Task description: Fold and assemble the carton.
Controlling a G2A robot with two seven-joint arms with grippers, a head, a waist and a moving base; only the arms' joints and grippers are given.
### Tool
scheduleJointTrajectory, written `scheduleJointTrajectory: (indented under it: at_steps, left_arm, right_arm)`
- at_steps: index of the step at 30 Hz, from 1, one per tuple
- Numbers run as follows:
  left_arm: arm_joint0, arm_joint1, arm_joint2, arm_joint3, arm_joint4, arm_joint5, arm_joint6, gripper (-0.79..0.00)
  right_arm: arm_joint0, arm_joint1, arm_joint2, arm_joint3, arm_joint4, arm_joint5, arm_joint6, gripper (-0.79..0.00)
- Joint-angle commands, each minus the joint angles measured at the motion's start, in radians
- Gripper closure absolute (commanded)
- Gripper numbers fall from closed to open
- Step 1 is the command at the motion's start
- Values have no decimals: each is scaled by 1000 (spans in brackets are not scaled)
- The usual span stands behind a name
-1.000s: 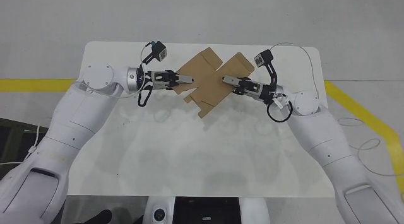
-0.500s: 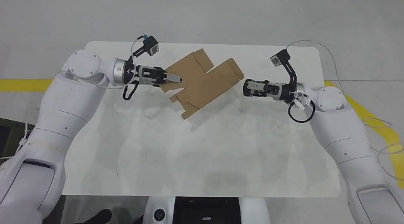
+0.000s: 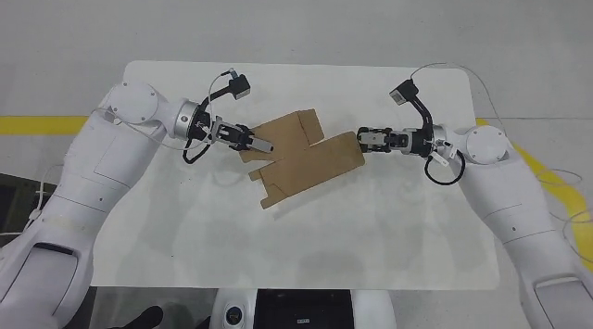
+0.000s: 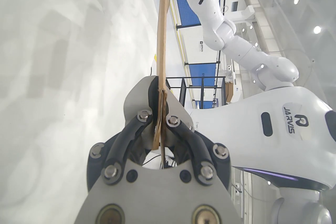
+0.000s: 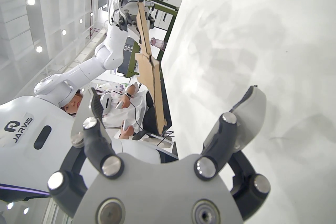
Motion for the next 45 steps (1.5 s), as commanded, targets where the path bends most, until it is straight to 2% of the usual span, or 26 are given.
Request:
scheduleJointTrajectory:
  at_steps: [1, 8, 14, 23, 36, 37, 38, 39, 40, 41, 45]
  left_arm:
    - [10, 5, 7, -23, -10, 5, -5, 0]
    - [20, 16, 22, -43, -42, 15, -15, 0]
    - [15, 20, 31, -16, -59, 14, -14, 0]
    - [-2, 12, 59, 32, -74, 14, -14, 0]
    - [-20, 3, 88, 67, -77, 10, -9, 0]
    - [-21, 3, 89, 68, -78, 9, -9, 0]
    - [-22, 2, 90, 69, -78, 9, -9, 0]
    - [-23, 2, 91, 69, -79, 9, -9, 0]
    - [-24, 2, 91, 69, -79, 9, -9, 0]
    - [-24, 3, 92, 70, -80, 10, -9, 0]
    - [-27, 4, 93, 74, -79, 9, -9, 0]
  right_arm:
    - [4, 4, -21, -6, 17, 7, 7, -785]
    - [7, 21, -83, -49, 72, 26, 26, -785]
    - [5, 34, -123, -67, 109, 25, 25, -785]
    - [15, 42, -195, -99, 129, 9, 10, -785]
    - [71, 44, -293, -77, 135, -19, -19, -785]
    - [75, 43, -300, -73, 135, -22, -21, -773]
    - [78, 43, -307, -69, 137, -24, -24, -699]
    - [81, 43, -314, -66, 139, -26, -26, -563]
    - [85, 43, -320, -63, 141, -27, -27, -388]
    - [89, 43, -326, -61, 143, -29, -29, -345]
    - [102, 44, -348, -54, 148, -34, -34, -259]
